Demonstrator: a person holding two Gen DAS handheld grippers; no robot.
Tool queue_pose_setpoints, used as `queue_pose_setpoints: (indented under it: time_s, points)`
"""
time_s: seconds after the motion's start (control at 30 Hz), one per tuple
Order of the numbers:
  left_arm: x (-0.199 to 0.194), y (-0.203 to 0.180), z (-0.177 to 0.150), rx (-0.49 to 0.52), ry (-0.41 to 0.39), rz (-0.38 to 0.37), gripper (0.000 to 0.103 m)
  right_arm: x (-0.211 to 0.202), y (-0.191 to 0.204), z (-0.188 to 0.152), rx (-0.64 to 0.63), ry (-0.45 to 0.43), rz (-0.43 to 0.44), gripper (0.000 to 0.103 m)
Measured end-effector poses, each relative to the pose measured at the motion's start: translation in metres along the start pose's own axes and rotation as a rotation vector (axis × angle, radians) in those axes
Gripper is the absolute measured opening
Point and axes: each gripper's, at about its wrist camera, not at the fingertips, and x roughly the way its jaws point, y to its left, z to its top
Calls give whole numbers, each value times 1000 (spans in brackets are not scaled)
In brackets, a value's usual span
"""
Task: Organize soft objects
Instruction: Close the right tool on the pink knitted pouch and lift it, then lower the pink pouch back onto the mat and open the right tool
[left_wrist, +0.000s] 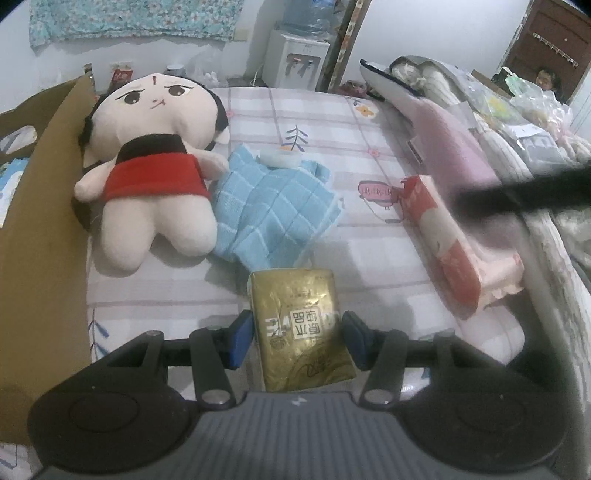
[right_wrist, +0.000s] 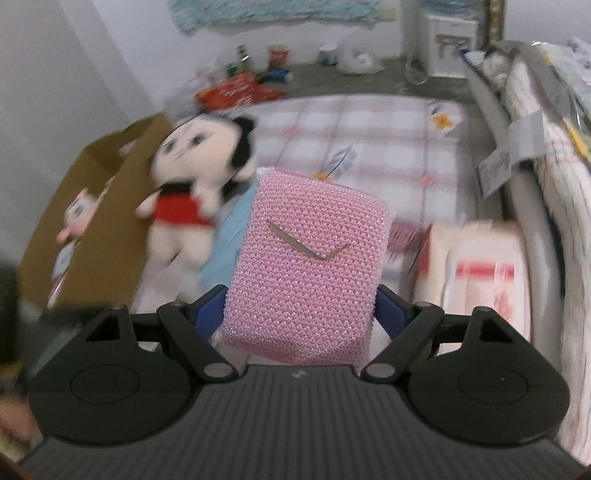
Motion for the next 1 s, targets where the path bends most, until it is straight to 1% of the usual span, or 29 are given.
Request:
queue_pose_setpoints:
  time_s: [0.1,0.2,0.27,0.4,0.5,0.53,0.57,0.6,0.63,0.67,0.73,0.77,0.83,1.0]
  points:
    - [-4,-1,-8,8,10,4,54,-20,15,-22,-18,53,63,83]
    - [-5,-1,-13,9,22,5,54,-32,24,-41,14,116,142,83]
    - [-5,-1,-16,4,29,4,54,-41,25,-50,60,147,214,83]
    - [-3,0,-20,-3,50,7,54,-50,20,-65,177,189,357,84]
    - [-1,3,-21,-8,61,17,54,-48,7,-79,332,206,529,84]
    - [-1,3,-21,-9,64,23,54,-47,2,-84,383,198,592,84]
    - [0,3,-21,-8,66,28,54,-46,-2,-86,411,182,629,84]
    - [0,3,-20,-7,68,31,54,-46,-6,-88,429,166,641,84]
    - [1,3,-21,-7,69,35,54,-43,-10,-90,434,160,613,84]
    - [1,3,-21,-7,69,37,54,-41,-11,-91,416,162,552,84]
    - [3,2,-22,-5,75,42,54,-33,-9,-94,338,160,379,84]
    - [4,1,-23,-1,77,43,54,-27,-9,-96,312,165,323,84]
    - [5,-2,-25,10,80,51,54,-12,-9,-98,264,168,237,86]
    - [4,-5,-29,24,76,58,53,21,1,-101,135,182,82,88]
